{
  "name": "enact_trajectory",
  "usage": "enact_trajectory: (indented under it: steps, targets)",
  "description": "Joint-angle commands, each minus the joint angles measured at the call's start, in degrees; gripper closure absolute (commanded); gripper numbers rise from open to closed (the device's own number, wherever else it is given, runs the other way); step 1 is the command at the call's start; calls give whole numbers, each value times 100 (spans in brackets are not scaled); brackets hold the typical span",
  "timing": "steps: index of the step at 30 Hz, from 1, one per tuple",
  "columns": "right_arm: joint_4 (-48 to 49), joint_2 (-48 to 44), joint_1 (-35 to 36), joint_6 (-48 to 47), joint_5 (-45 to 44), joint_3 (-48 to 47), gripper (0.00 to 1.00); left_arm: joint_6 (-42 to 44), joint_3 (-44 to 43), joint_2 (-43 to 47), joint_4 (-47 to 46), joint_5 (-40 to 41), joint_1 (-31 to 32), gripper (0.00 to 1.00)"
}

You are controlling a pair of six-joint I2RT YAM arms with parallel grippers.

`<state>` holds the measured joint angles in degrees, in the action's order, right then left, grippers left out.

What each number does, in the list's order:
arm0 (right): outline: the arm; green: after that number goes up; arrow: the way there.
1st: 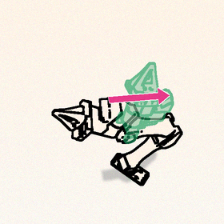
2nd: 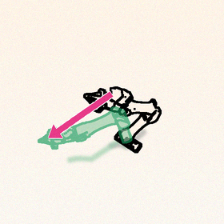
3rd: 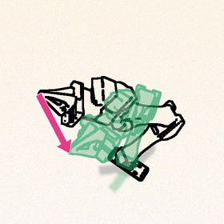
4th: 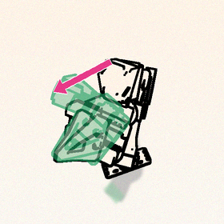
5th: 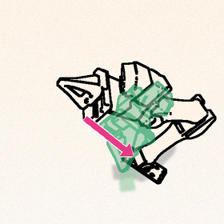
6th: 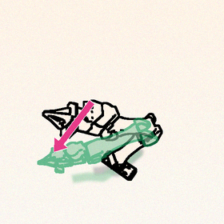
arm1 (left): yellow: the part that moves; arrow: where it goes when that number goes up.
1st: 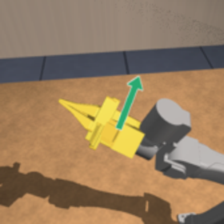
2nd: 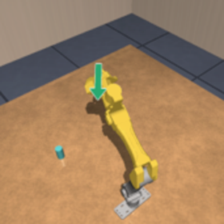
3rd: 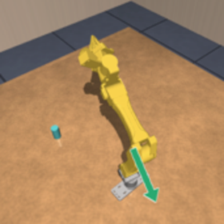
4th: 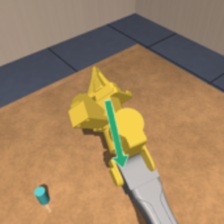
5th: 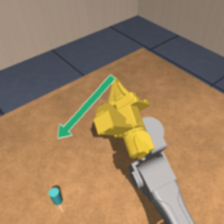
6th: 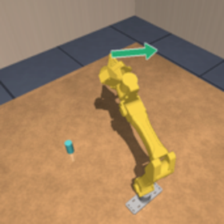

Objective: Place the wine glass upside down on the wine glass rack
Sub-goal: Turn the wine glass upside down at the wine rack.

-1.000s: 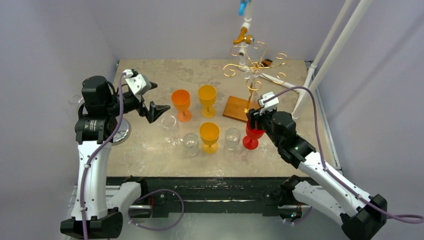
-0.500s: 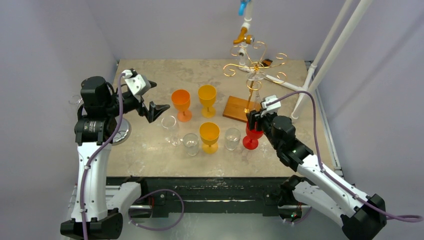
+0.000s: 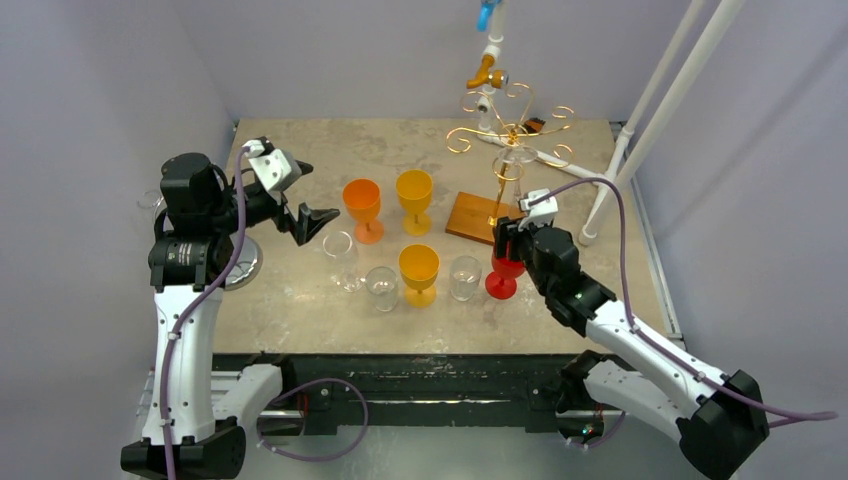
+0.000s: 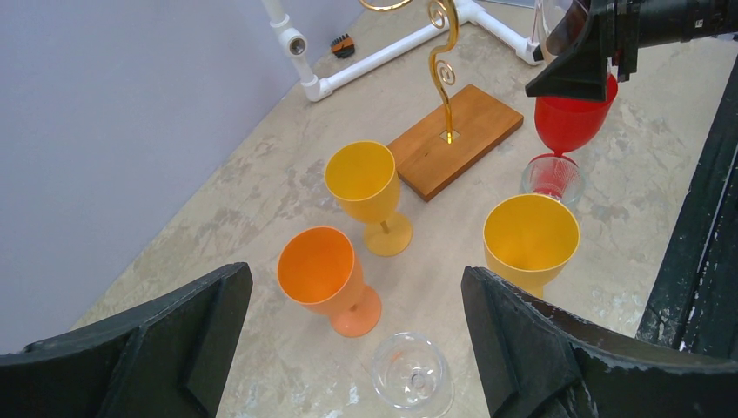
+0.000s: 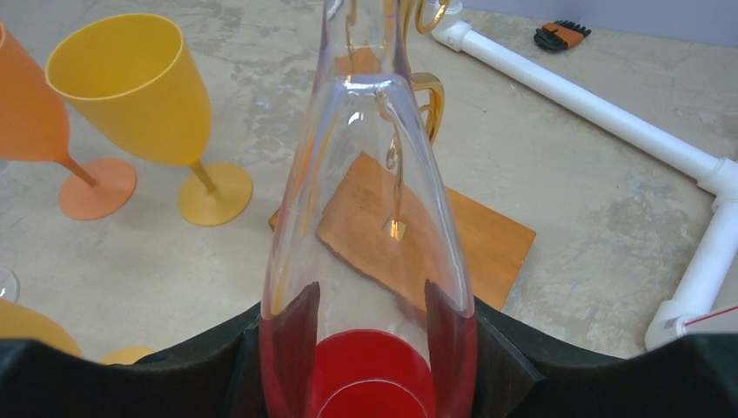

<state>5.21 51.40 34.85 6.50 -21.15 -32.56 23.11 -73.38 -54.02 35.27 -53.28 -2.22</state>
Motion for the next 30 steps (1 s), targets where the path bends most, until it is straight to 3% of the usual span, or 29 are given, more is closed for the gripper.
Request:
enact_trajectory:
  steps: [1,6,22,27,30]
  targets:
    - [208,-6,-13,122,-281,-351,29,-13,-81,43,-177,-6,-16,0]
    - [68,-73,-13,59,-190,-571,16,-41,-47,27,-200,-59,-22,0]
    - [-491,-519,-12,188,-141,-729,16,-62,78,131,-243,-95,-23,0]
    - [-853,-683,-13,514,-55,-491,2,-44,135,164,-243,-104,-22,0]
    - [-1154,-583,-5,671,-174,-391,1,-38,140,164,-245,-104,-17,0]
